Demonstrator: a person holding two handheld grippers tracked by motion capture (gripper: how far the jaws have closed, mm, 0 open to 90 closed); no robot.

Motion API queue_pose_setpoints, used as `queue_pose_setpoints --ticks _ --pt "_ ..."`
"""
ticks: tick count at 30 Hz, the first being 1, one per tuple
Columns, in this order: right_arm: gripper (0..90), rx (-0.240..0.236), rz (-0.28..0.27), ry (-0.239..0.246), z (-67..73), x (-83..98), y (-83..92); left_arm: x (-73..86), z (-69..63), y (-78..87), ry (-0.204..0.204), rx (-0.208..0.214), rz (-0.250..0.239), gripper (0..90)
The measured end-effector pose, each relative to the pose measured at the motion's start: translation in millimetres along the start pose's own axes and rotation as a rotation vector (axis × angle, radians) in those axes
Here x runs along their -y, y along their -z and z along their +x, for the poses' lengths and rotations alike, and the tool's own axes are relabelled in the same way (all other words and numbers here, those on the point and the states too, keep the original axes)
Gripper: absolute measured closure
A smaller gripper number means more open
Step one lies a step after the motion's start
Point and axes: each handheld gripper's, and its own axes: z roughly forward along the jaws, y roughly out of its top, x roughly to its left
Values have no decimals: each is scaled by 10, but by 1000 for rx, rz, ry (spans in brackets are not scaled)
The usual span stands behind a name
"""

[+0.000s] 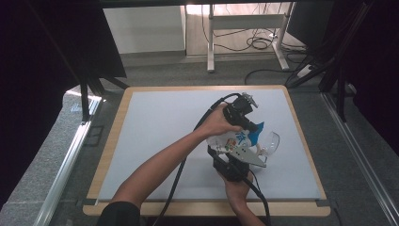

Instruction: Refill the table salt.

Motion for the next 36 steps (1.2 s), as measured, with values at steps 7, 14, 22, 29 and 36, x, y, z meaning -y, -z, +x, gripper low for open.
queue_pose_setpoints --ticks 7,14,22,29,36 --pt "652 3 -2 8 14 30 -11 26 4 11 4 -4 -11 900" --pt "649 6 1 3 25 67 -19 51 15 11 7 -4 -20 900" --pt "645 16 -7 11 22 105 -26 61 22 9 -1 -5 -28 900" --pt "641 18 -8 15 22 132 -24 82 30 14 5 -7 -39 900" --pt "638 18 -8 21 36 167 -20 115 33 44 2 -9 -49 900"
